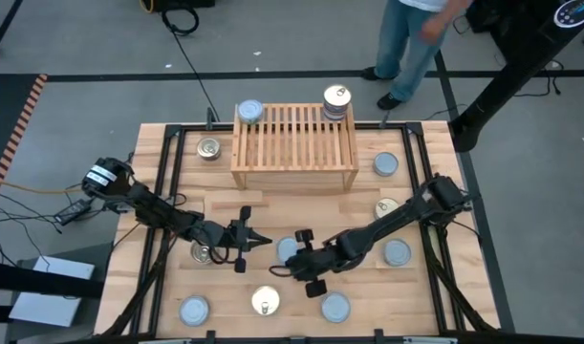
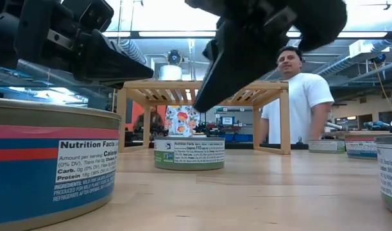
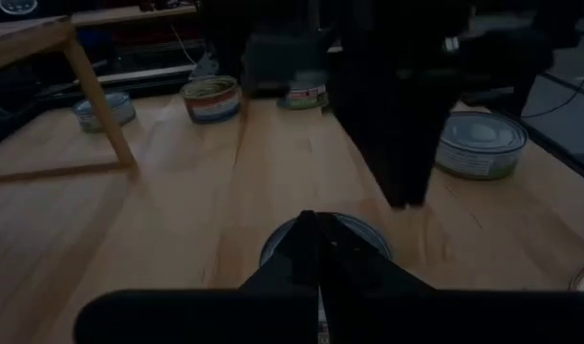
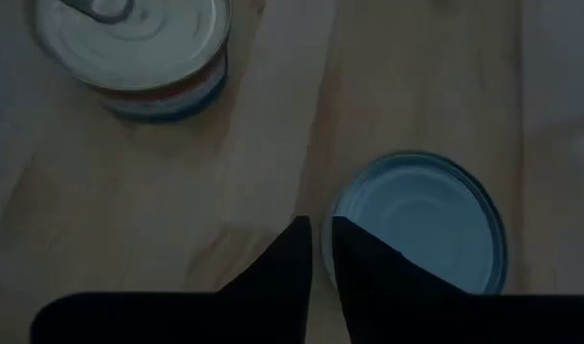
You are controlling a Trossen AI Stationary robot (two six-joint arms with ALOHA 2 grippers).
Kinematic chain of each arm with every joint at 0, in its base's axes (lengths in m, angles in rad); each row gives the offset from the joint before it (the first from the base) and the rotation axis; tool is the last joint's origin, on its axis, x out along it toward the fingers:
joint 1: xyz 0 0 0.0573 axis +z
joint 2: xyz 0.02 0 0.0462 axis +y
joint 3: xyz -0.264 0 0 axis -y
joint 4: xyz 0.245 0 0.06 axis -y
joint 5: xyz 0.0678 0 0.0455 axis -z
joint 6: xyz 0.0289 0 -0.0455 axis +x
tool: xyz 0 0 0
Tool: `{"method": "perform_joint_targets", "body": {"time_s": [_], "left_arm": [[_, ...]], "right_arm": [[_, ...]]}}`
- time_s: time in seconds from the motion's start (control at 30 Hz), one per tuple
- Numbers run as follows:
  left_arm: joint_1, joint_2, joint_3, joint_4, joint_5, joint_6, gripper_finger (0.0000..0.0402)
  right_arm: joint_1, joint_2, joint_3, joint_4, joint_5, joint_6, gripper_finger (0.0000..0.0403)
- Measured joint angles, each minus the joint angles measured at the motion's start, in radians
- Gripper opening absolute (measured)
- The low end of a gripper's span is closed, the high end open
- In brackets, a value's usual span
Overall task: Stack canned seafood by type on shelf
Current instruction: Stack the green tuna can on top of the other green tuna can on the shelf
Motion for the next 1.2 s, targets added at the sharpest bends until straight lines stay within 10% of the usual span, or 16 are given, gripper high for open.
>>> {"method": "perform_joint_targets", "body": {"time_s": [0.67, 1.2], "left_arm": [[0.000, 0.000, 0.000, -0.011, 0.000, 0.002, 0.0000], [0.000, 0.000, 0.000, -0.010, -0.002, -0.001, 0.0001]], "right_arm": [[-0.020, 0.068, 0.014, -0.048, 0.018, -0.071, 0.0086], [-0.031, 0.090, 0.042, -0.059, -0.031, -0.147, 0.0007]]}}
